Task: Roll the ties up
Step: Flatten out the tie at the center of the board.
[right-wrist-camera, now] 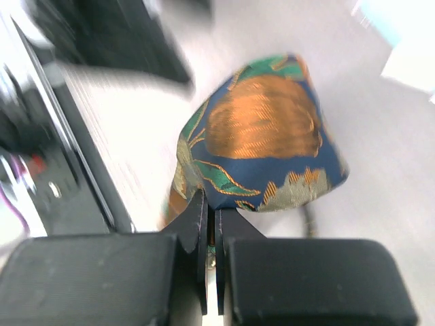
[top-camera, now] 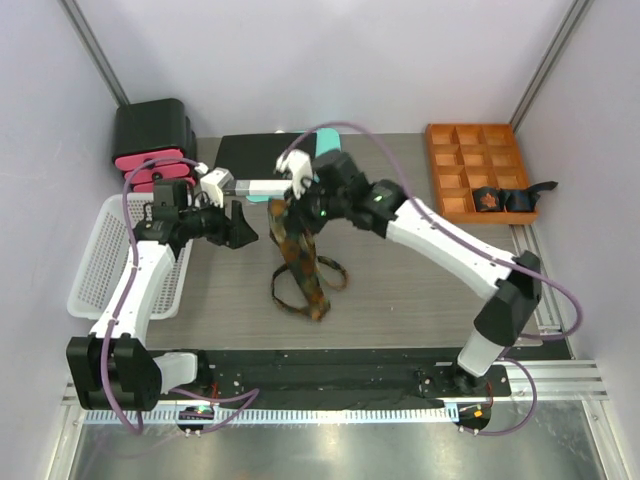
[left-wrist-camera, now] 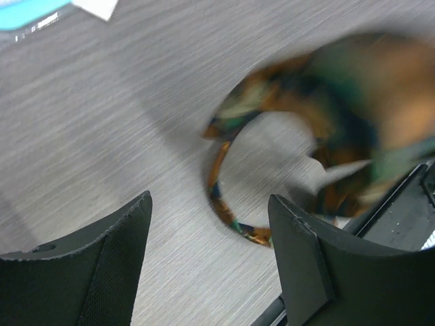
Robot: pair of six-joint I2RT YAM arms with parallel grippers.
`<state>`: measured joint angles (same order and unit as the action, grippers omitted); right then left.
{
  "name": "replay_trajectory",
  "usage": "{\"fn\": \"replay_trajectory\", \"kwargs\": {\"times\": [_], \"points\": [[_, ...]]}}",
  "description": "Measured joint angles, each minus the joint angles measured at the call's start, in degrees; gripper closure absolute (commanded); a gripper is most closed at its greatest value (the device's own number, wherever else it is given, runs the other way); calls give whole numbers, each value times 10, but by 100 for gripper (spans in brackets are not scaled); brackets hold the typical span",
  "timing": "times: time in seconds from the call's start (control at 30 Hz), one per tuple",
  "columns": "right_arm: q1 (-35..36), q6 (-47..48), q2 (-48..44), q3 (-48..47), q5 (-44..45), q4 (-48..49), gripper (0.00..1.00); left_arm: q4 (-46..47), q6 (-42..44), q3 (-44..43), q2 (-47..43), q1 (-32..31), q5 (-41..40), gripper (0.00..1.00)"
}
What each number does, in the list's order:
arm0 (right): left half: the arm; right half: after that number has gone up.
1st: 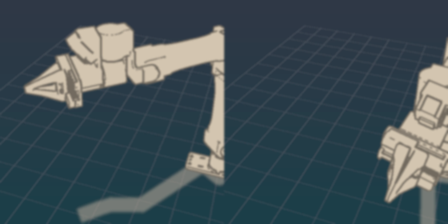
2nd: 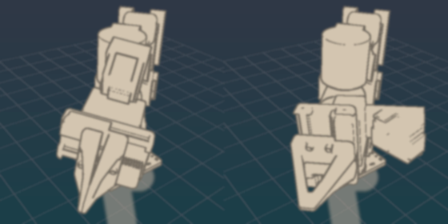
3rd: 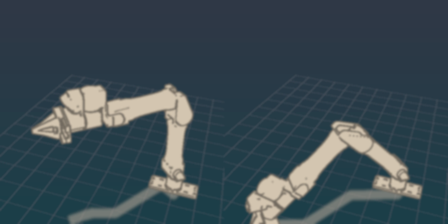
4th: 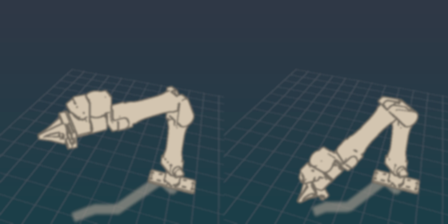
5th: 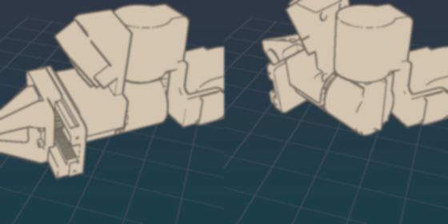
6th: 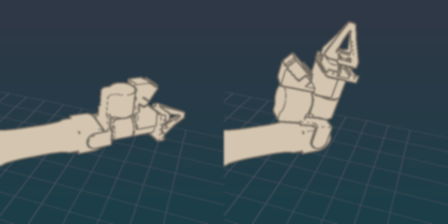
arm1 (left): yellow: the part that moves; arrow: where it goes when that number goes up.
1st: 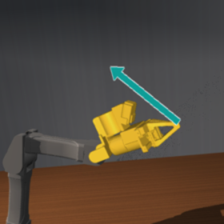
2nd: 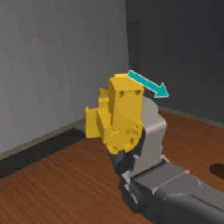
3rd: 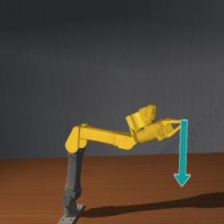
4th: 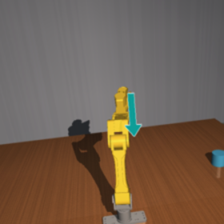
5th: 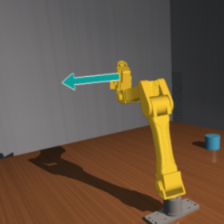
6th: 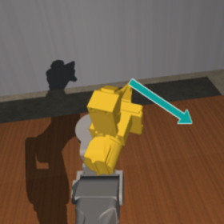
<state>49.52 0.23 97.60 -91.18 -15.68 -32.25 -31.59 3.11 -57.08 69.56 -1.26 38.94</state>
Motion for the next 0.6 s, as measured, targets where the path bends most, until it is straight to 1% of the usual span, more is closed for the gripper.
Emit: {"fn": "replay_trajectory", "kwargs": {"times": [0.13,0.2,0.23,0.27,0.4,0.6], "points": [[-23,3,-29,-125,9,-17,99,-1,-6,-18,-1,0,23,24],[-36,0,-33,-194,22,-16,99,1,-11,-23,-7,1,42,19],[-42,-4,-34,-223,28,-16,99,2,-13,-24,-11,1,53,10],[-48,-9,-36,-249,37,-13,99,3,-14,-27,-14,1,62,7],[-62,-26,-47,-315,71,-3,99,16,-5,-44,-29,1,103,5],[-63,-48,-50,-363,91,21,99,22,50,-66,-28,-1,116,9]]}}
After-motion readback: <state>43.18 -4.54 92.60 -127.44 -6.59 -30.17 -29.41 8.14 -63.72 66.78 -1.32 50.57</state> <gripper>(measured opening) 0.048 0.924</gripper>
